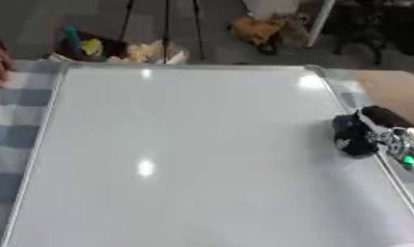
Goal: Wipe the whiteboard clean with a brush.
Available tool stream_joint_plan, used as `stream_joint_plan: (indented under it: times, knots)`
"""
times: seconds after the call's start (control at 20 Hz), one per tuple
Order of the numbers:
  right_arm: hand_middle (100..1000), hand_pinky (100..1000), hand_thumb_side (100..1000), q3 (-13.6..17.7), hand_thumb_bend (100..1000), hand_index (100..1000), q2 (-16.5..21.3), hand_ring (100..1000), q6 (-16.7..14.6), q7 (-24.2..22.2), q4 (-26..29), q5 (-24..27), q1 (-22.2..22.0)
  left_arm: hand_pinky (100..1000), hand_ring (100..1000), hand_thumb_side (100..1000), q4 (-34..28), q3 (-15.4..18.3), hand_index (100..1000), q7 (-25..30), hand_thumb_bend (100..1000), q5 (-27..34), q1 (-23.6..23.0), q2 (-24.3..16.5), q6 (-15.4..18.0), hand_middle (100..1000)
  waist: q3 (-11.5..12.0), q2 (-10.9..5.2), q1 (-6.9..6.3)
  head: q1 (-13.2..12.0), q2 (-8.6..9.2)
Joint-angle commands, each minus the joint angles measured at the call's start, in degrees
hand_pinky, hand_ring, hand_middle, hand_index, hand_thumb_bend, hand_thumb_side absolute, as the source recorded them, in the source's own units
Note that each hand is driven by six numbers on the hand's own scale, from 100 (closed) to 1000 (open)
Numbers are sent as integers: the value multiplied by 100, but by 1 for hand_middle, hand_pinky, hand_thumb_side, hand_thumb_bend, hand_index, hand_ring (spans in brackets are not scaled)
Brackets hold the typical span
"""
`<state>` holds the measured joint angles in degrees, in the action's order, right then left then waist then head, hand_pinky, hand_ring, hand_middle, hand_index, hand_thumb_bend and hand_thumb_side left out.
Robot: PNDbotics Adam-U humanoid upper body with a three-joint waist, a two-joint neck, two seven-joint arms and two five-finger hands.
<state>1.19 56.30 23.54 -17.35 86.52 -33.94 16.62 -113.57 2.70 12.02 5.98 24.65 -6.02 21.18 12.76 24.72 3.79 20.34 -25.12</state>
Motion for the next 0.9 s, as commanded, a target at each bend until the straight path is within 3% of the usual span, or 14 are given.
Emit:
stream_joint_plan:
  times: [0.05,0.9]
  knots:
    - [303,597,303,-156,100,384,88,610,-65,-155,144,-6,-17,358,713,937,-102,-4,480,4,107,-7,50,-74,-6,589,23,-79,-13,27,39]
    - [298,577,277,-345,100,384,16,604,-233,-589,286,239,162,360,712,937,-102,8,481,-2,108,-10,64,-66,-19,589,70,-74,26,63,22]
